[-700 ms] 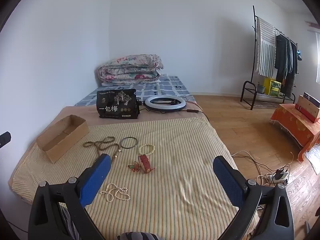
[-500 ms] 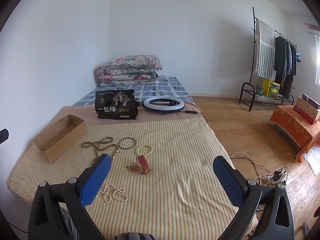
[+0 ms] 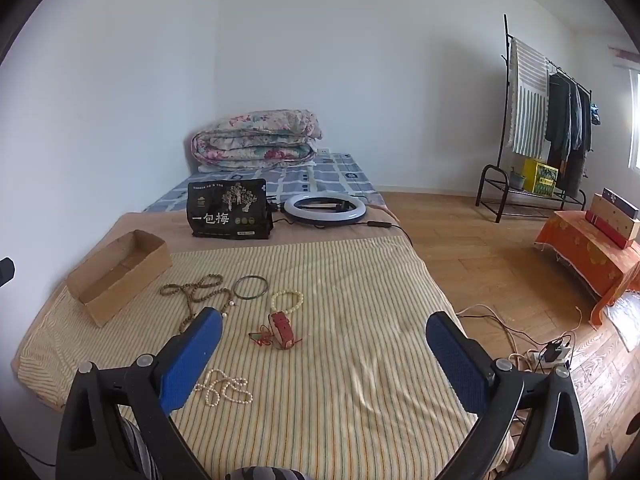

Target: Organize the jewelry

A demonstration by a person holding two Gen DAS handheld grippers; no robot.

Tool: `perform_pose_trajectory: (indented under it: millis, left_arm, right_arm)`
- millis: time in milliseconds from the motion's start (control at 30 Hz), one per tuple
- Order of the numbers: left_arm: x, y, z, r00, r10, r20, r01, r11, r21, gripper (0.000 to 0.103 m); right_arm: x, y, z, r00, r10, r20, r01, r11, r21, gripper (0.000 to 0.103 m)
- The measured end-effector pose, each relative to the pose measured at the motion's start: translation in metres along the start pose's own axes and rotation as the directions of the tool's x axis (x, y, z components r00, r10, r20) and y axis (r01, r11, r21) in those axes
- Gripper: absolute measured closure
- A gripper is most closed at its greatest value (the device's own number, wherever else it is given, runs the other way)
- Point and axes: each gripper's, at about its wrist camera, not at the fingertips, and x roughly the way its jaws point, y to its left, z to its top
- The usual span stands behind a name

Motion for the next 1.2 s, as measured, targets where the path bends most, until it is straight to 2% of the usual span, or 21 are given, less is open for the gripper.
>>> perform_pose_trajectory:
  millis: [1200]
  left_arm:
    - [-0.006,-0.004,0.007,1.0,-0.01,0.007,0.01,1.0,-0.014,0.0]
  right_arm:
    - [0.003,0.0,0.002,1.0,0.005,-0.013,-0.006,1.0,-0.002,0.0]
